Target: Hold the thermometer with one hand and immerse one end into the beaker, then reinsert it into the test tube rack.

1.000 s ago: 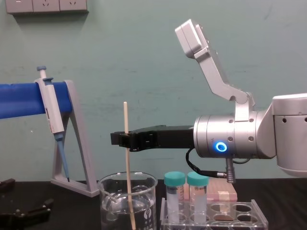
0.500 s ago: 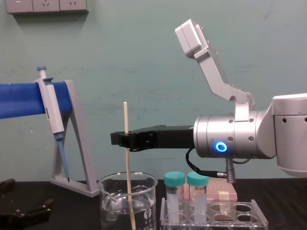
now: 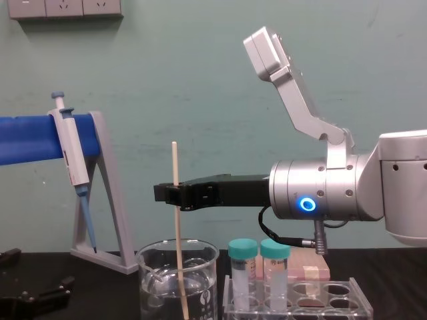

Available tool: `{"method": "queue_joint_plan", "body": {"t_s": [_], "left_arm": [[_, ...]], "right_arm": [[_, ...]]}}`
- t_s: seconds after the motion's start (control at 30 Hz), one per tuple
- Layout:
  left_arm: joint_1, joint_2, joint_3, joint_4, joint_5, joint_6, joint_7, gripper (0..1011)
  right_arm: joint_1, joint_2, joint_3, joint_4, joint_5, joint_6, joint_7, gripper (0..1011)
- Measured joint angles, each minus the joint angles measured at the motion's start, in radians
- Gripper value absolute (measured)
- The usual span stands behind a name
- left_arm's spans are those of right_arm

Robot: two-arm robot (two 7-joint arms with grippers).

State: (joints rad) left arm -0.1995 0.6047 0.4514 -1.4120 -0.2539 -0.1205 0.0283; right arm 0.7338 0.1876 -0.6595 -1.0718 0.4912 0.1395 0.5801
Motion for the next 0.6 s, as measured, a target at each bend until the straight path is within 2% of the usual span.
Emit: {"method": "queue_joint_plan", "body": {"t_s": [0.6], "left_arm": [[0.0,0.0,0.0,0.0,0.0,0.0,0.0,1004]], "right_arm": [[0.0,0.0,0.0,0.0,0.0,0.0,0.0,53]]}}
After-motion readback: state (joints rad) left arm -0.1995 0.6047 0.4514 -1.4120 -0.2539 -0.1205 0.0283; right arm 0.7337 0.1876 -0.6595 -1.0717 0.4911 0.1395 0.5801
